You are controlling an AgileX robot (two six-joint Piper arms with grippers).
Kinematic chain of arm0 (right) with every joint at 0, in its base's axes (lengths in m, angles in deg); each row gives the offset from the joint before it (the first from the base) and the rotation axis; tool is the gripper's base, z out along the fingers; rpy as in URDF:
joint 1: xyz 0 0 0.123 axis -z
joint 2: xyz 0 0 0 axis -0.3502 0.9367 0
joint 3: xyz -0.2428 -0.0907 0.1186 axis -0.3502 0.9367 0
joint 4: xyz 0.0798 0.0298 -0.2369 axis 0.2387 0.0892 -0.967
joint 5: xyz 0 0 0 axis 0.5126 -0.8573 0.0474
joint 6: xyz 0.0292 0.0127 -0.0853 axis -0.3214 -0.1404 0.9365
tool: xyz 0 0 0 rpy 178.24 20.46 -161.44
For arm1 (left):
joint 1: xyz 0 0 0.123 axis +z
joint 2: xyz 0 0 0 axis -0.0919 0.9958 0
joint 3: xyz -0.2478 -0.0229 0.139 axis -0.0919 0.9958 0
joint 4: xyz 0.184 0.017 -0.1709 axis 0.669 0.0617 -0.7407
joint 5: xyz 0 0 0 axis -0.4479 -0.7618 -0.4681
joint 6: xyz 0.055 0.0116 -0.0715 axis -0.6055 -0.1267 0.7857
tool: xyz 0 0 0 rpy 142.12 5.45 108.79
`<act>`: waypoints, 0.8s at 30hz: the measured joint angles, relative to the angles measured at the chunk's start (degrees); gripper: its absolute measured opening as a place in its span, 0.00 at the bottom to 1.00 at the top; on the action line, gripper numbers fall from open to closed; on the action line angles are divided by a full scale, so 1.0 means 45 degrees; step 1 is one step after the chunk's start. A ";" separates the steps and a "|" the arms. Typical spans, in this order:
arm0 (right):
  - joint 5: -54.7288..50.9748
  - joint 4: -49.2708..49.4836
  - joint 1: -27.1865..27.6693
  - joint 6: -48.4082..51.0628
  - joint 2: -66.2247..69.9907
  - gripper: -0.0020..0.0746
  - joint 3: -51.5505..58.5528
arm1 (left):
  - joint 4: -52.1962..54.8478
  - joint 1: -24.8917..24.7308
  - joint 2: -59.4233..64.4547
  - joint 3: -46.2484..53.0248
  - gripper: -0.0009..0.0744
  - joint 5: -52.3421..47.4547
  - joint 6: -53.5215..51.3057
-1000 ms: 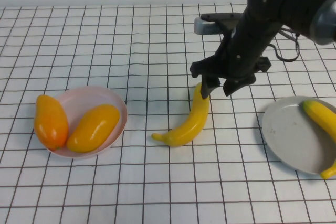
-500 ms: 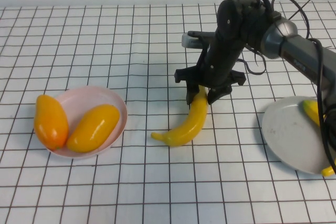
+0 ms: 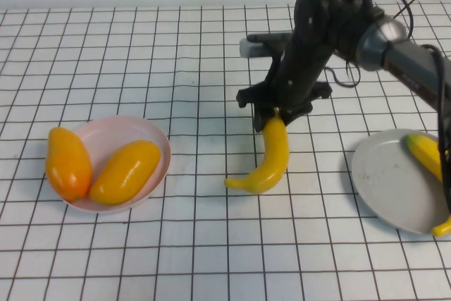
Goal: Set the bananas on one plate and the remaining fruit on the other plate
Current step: Put another type of fruit in the right plate
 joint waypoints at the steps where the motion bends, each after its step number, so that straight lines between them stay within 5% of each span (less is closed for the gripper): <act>1: -0.0026 0.0000 0.0000 0.0356 -0.0343 0.44 0.0000 | 0.0000 0.0000 0.0000 0.0000 0.01 0.0000 0.0000; 8: -0.0026 -0.2228 0.0165 0.1250 -0.3253 0.44 0.0452 | 0.0000 0.0000 0.0000 0.0000 0.01 0.0000 0.0000; 17: -0.0076 -0.3880 0.1769 0.1308 -0.5370 0.44 0.5460 | 0.0000 0.0000 0.0000 0.0000 0.01 0.0000 0.0000; 24: -0.0073 -0.4101 0.2674 0.1965 -0.5317 0.44 0.6411 | 0.0000 0.0000 0.0000 0.0000 0.01 0.0000 0.0000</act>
